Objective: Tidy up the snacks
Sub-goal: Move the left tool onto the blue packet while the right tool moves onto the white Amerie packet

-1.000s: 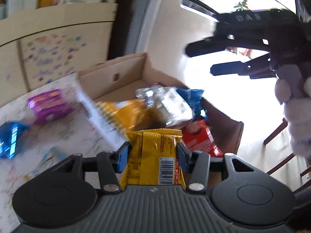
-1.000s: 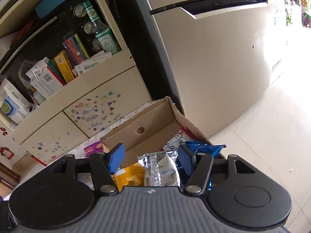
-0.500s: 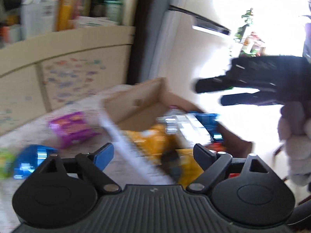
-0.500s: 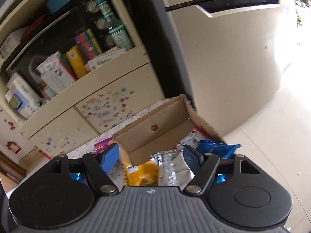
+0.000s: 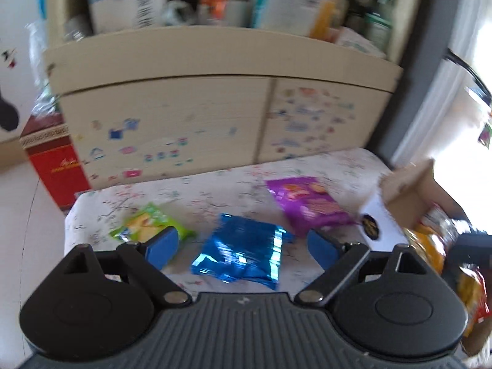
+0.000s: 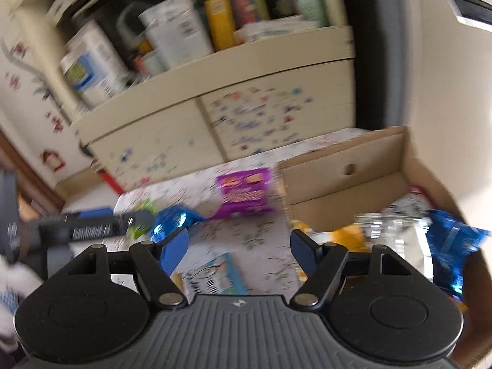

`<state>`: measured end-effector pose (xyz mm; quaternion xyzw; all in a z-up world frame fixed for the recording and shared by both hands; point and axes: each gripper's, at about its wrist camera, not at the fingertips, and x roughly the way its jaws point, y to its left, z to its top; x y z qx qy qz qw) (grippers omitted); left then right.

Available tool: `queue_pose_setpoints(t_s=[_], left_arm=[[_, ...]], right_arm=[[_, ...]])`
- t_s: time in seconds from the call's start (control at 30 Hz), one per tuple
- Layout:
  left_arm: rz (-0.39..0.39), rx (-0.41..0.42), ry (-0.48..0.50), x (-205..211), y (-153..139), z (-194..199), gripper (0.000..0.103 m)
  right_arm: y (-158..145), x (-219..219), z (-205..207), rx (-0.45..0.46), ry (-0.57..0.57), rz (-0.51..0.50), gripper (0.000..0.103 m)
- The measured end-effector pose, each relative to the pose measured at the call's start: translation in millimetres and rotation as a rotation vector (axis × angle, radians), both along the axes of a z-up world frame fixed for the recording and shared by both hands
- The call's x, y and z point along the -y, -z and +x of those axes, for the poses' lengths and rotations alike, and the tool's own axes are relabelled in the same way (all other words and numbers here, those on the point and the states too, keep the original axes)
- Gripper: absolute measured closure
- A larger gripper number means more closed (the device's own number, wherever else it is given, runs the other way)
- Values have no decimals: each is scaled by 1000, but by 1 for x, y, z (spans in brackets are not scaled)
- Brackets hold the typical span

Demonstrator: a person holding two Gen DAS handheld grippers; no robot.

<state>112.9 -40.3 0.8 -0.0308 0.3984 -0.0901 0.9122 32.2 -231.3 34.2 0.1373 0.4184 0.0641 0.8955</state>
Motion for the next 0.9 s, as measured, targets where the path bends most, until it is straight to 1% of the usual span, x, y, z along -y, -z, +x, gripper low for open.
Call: queue_pose_setpoints(t_s=[0.1,0.23,0.33,0.4,0.5,0.6,0.77,0.9], left_arm=[[-5,0,-13,-12,4,9,12],[-11,-35,8,-12,18,19,12],[-25,-52,65,-4,29,26,12],[-14,-60,85,1,36,31,12],[-17,-84,123,11,46,36,12],[11,-89,147,20,53,39,12],[35,-95,143,26,61,46,12],[41,-111,131,25,68,52,12]], right_arm=[[9,-17,7,-15,-54,-6,24],[24,-39,14,-48,-123,-14,24],[38,-53,18,-83,-155,-33,24],[47,-61,21,-104,-174,-45,24],[62,-70,25,-136,-179,-74,24],[76,-74,31,-175,-172,-99,23],[93,-80,35,-210,-160,-135,20],[101,-89,36,-210,-179,-184,16]])
